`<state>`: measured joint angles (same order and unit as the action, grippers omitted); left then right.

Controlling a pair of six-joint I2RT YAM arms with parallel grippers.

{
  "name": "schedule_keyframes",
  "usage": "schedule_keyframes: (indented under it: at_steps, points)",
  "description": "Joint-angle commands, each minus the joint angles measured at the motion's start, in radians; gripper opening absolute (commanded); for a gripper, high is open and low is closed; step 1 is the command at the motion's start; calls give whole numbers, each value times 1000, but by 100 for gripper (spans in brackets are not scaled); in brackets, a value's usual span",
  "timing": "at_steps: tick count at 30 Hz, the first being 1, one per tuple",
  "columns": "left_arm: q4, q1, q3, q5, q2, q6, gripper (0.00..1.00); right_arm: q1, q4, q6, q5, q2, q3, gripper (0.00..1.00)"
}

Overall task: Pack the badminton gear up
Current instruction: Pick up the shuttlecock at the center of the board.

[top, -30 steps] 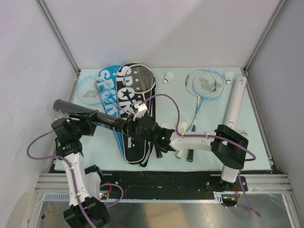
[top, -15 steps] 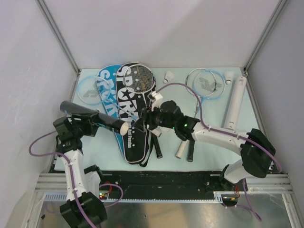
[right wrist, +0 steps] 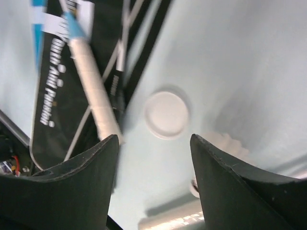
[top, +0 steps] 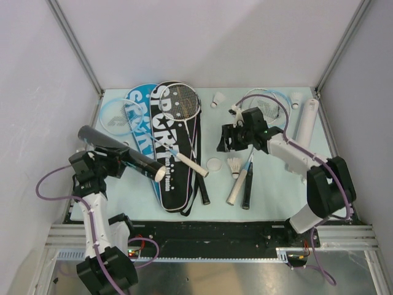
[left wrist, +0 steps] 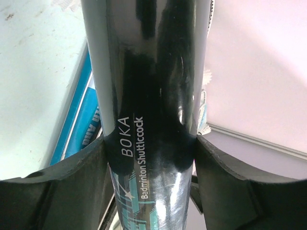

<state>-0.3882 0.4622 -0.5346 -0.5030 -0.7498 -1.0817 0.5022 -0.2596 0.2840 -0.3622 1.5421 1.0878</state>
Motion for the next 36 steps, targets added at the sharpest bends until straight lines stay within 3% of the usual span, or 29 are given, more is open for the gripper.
schedule_keyframes:
  at_steps: [1, 9, 17, 36]
  points:
    - [41, -5, -37, -41, 13, 107, 55, -79, -198, -148, -93, 87, 97, 67]
    - [41, -5, -37, -82, -32, 158, 55, -140, -309, -238, -158, 240, 205, 68]
    - [41, -5, -27, -70, -57, 176, 55, -160, -396, -312, -180, 257, 223, 65]
    - [40, -5, -35, -49, -70, 193, 56, -215, -536, -428, -343, 264, 222, 40]
